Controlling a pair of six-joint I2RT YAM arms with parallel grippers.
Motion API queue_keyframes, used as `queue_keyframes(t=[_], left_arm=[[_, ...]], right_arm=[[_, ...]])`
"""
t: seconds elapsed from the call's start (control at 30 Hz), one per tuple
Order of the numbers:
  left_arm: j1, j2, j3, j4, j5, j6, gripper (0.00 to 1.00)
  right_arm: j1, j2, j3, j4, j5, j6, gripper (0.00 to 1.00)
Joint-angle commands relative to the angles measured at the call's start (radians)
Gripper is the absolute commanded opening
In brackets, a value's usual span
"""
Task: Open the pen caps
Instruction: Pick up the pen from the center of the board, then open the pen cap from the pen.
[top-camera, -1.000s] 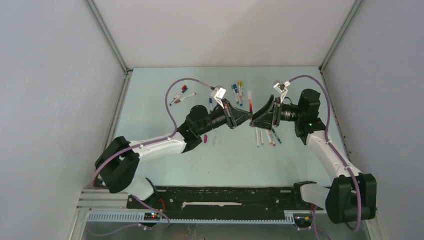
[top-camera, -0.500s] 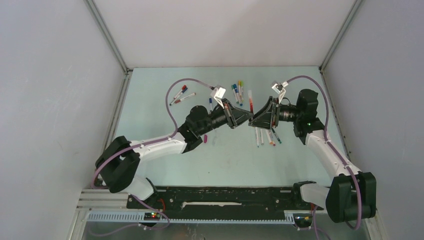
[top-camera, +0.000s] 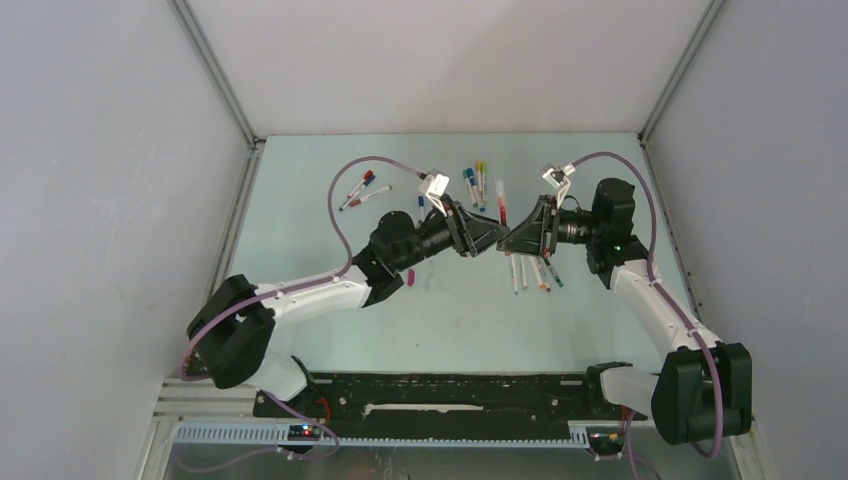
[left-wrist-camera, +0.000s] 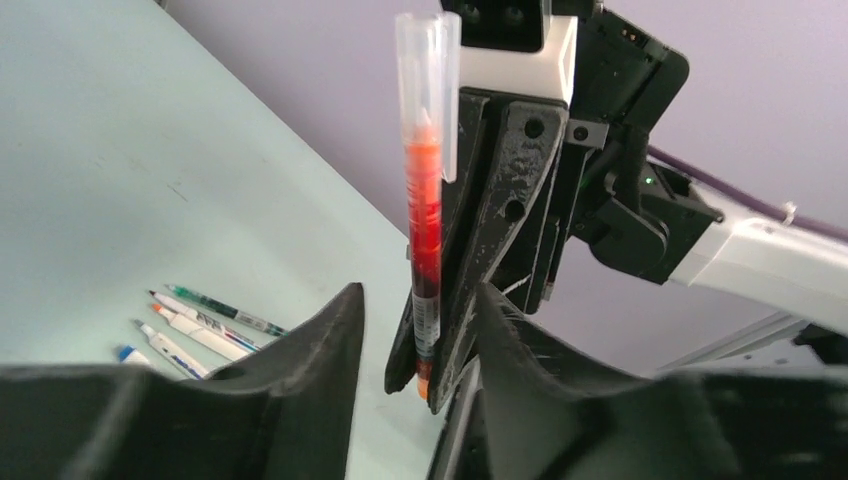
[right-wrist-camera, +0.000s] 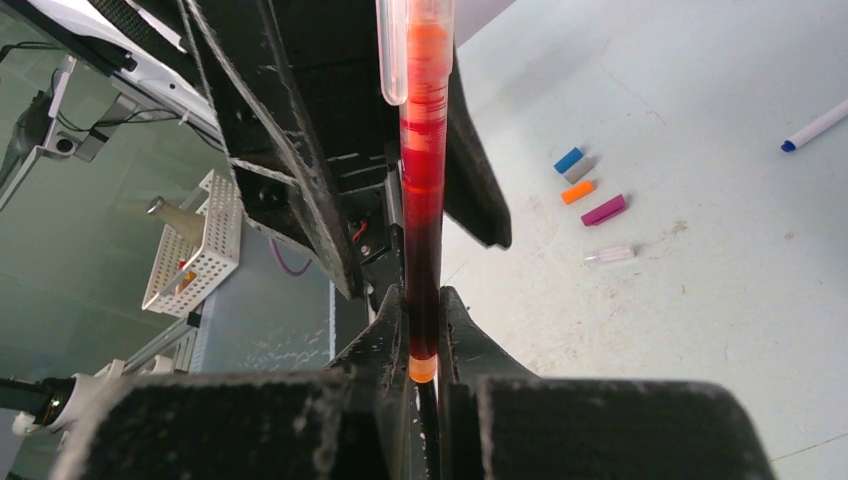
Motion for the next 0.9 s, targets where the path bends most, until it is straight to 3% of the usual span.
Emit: queue_keyframes(t=[0.0, 0.17, 0.33, 0.53, 0.7, 0.87], left_arm=[[0.016, -0.094, 0.057, -0.060, -0.045, 0.028, 0.58], [0.098, -0.108, 0.061, -0.053, 0.080, -0.040, 0.77], [0.179, -0.072, 0.036, 0.153, 0.217, -0.218, 0.79], [0.185, -0.022, 0.023, 0.365, 0.267, -0.304, 0.84], [0.176, -0.025, 0.022, 0.317, 0.223, -0.290, 0.83], [0.144, -0.032, 0.053, 0.159, 0.150, -0.220, 0.80]], right_arm=[[-0.001, -0.004, 0.012, -0.019, -0.056, -0.061, 0.00], [-0.003, -0.010, 0.013, -0.110, -0.124, -0.204, 0.00], [-0.008, -0.008, 0.012, -0.143, -0.228, -0.277, 0.00], [-0.009, 0.000, 0.012, -0.162, -0.198, -0.284, 0.00], [-0.005, 0.003, 0.012, -0.173, -0.166, -0.283, 0.00], [0.003, 0.008, 0.013, -0.175, -0.153, -0.281, 0.00]])
